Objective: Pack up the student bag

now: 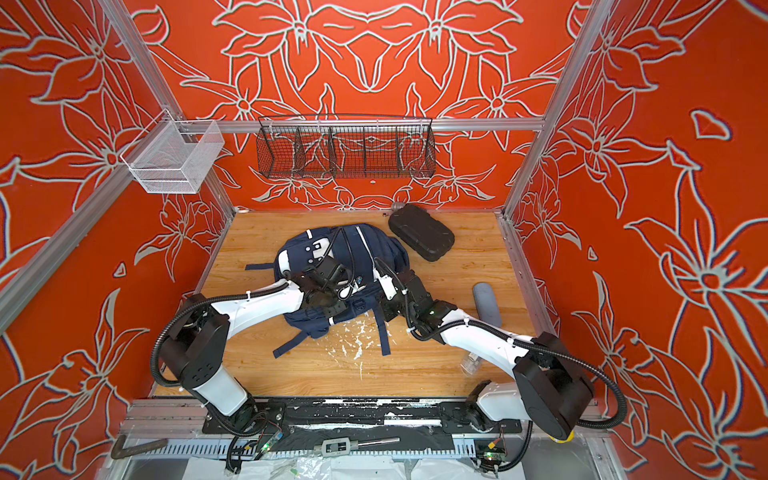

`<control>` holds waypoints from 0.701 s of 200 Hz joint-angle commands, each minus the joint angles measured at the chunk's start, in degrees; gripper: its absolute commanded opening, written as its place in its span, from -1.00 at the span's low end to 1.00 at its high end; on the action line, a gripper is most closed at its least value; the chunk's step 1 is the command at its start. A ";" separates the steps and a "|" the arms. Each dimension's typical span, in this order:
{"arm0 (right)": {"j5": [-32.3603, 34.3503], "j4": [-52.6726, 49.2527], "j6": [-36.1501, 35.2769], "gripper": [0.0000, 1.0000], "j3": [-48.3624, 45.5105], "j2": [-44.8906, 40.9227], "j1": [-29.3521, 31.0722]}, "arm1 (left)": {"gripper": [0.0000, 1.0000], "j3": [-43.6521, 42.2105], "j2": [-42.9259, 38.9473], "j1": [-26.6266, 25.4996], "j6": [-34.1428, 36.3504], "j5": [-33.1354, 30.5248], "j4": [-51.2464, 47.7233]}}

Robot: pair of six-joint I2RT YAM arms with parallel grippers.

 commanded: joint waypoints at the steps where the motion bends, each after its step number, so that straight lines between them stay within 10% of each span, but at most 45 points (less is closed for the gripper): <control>1: -7.03 5.59 6.23 -0.46 2.20 2.02 -0.55 | -1.00 -2.13 -6.60 0.48 2.86 -1.42 4.26; 61: -14.62 15.41 26.47 -0.19 3.50 6.95 -4.42 | -1.00 -9.26 -11.10 0.93 7.17 0.38 9.91; 140: -8.24 -21.18 28.73 -0.17 29.44 23.58 -2.44 | -1.00 -18.76 -14.19 0.91 3.88 3.63 22.36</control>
